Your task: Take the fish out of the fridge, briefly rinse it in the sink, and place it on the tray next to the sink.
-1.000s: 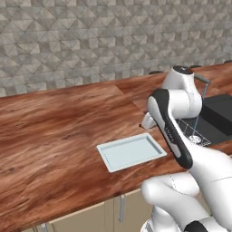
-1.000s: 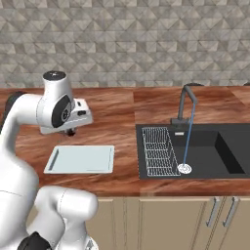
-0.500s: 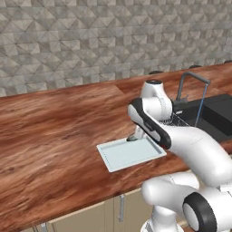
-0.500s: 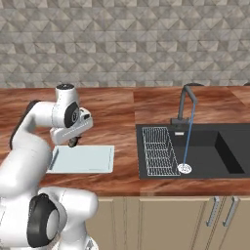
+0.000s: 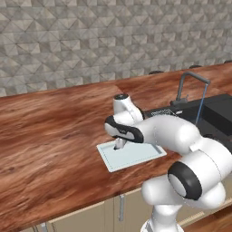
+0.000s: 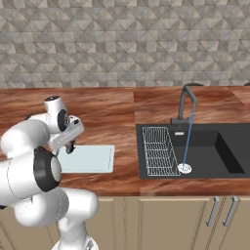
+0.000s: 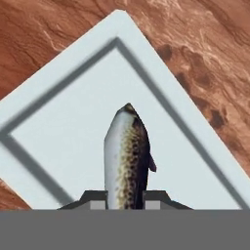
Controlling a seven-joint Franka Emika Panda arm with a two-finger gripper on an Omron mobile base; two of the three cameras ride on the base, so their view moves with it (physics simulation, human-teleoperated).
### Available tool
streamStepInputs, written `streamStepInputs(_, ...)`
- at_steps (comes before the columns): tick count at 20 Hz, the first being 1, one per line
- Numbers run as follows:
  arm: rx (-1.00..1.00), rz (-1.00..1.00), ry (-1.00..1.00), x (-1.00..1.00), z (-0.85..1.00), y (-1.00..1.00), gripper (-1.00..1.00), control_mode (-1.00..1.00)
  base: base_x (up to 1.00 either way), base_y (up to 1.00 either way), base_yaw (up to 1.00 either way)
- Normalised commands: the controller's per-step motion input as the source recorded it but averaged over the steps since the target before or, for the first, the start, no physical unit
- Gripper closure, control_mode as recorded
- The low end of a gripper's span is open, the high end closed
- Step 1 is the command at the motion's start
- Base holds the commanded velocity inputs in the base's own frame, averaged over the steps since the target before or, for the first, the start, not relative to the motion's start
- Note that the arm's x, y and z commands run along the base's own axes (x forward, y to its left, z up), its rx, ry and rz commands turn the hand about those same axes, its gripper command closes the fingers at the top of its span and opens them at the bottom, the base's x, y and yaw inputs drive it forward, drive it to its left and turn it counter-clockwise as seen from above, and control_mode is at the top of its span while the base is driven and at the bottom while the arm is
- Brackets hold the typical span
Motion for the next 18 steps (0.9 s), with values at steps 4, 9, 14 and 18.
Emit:
streamStepInputs(4, 0.21, 0.1, 0.04, 0.13, -0.26, -0.31, 1.0, -1.0, 0.0, 0.0, 0.0)
streamStepInputs(9, 0.11, 0.04, 0.0, 0.0, -0.2, -0.22, 1.0, -1.0, 0.0, 0.0, 0.0)
streamStepInputs(14, 0.03, 0.03, 0.01, 0.01, -0.41, -0.1, 1.0, -1.0, 0.0, 0.0, 0.0)
streamStepInputs(18, 0.0, 0.05, 0.09, 0.13, -0.46, 0.0, 1.0, -1.0, 0.0, 0.0, 0.0)
